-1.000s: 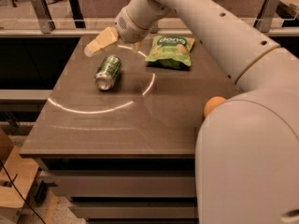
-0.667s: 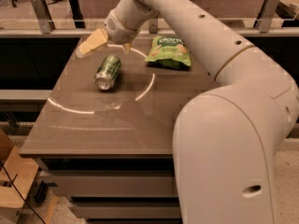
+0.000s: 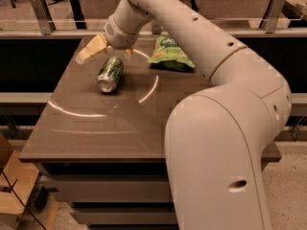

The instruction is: Place green can upright

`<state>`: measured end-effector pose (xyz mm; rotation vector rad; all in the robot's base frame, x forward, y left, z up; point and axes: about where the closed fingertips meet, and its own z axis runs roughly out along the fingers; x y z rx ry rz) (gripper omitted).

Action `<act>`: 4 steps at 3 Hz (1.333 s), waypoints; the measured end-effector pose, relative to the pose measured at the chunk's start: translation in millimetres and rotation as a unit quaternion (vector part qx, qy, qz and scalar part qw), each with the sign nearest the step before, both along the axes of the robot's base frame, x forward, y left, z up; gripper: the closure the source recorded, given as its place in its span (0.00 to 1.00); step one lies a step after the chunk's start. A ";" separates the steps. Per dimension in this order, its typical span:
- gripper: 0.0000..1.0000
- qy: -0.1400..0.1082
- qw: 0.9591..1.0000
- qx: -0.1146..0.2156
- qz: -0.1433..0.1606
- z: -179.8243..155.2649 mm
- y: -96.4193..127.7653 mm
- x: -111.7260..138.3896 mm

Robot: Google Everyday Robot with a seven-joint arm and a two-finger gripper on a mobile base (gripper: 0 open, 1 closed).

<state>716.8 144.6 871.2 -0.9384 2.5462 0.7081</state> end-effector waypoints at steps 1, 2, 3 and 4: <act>0.00 0.017 1.000 -0.018 -0.010 -12.8 -5.3 -4.6; 0.18 0.026 0.999 -0.030 -0.013 -21.6 -9.1 -9.3; 0.42 0.022 0.999 -0.036 -0.013 -19.3 -10.6 -11.3; 0.65 0.010 0.999 -0.034 -0.007 -10.3 -9.2 -12.4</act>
Offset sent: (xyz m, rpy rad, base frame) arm -0.0153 -0.0192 -0.0257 -0.0881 0.0676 -0.0429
